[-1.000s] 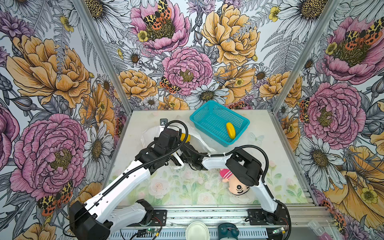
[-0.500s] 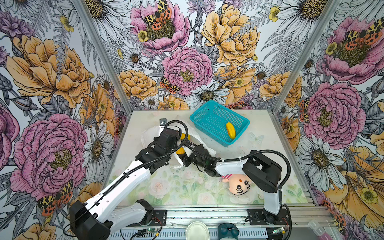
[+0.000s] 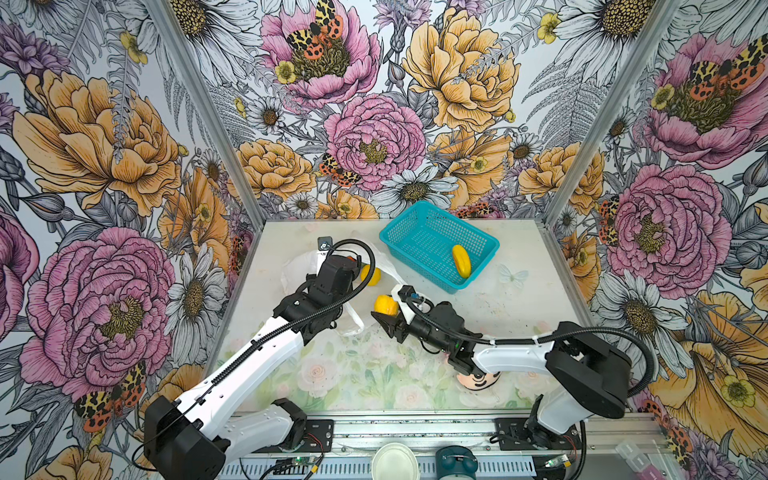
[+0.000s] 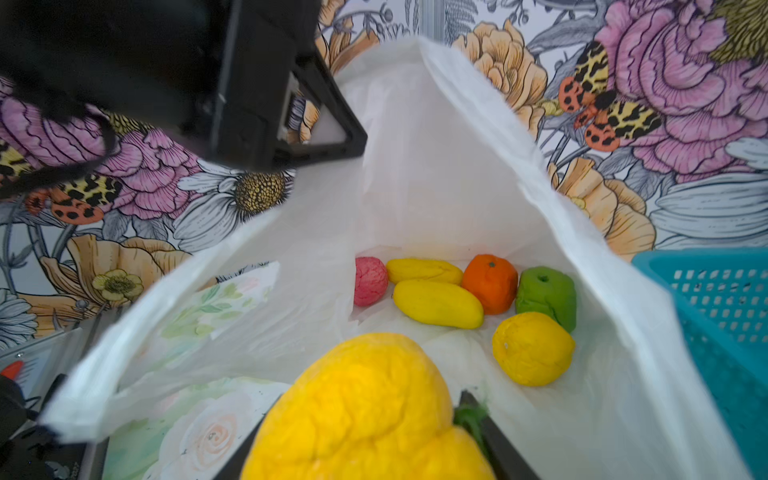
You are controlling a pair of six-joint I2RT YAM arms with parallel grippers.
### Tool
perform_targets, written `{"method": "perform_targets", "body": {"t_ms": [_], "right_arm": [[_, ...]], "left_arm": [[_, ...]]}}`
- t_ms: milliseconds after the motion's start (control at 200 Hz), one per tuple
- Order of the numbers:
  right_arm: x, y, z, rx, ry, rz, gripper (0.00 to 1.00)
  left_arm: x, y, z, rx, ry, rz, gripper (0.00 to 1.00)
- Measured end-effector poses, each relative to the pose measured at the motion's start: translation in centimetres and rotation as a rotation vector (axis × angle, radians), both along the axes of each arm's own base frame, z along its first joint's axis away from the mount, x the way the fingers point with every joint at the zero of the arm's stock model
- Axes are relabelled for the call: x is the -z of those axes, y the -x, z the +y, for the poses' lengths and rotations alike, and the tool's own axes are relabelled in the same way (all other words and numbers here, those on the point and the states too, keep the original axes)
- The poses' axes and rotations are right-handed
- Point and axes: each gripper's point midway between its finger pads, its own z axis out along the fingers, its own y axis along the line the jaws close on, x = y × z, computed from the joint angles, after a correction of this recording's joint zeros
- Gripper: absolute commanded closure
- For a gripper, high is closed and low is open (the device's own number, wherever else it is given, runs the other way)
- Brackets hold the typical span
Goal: Untie the knot of the plastic bag and take out the fruit
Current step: 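Lift the yellow pepper out of the bag toward the teal basket, then carry the yellow pepper over the teal basket and lower it inside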
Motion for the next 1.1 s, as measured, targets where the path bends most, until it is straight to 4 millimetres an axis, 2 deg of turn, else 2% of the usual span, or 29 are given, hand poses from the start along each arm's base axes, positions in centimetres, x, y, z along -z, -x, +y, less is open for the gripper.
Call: {"method": "perform_targets", "body": {"t_ms": [160, 260, 350, 465, 560, 665, 781, 996, 1101], "right_arm": [[-7.8, 1.7, -3.3, 0.031, -0.124, -0.115, 0.71], [-11.5, 2.0, -5.8, 0.098, -0.171, -0.172, 0.72], [-13.3, 1.2, -7.8, 0.174, -0.182, -0.189, 0.75], [-14.2, -1.9, -10.7, 0.301, -0.160, -0.168, 0.77], [-14.1, -5.3, -13.1, 0.403, -0.129, -0.121, 0.77], [-12.8, -8.9, -15.2, 0.502, -0.084, -0.043, 0.77], [-9.5, -13.2, -17.9, 0.609, -0.024, 0.090, 0.77], [-2.8, -18.8, -22.8, 0.762, 0.073, 0.315, 0.75], [-0.5, -21.6, -23.9, 0.809, 0.128, 0.393, 0.75]], "left_arm": [[0.5, -0.1, -0.2, 0.010, 0.003, 0.015, 1.00], [0.7, -0.1, -0.3, 0.015, 0.006, 0.019, 1.00], [0.8, -0.1, -0.4, 0.017, 0.006, 0.021, 1.00], [0.8, 0.0, -0.4, 0.018, 0.006, 0.023, 1.00], [0.9, 0.0, -0.5, 0.024, 0.010, 0.024, 1.00], [0.8, 0.0, -0.6, 0.029, 0.016, 0.022, 1.00], [0.7, 0.1, -0.6, 0.030, 0.018, 0.021, 1.00], [0.6, 0.1, -0.7, 0.036, 0.025, 0.018, 1.00], [0.5, 0.0, -0.7, 0.036, 0.028, 0.012, 1.00]]}}
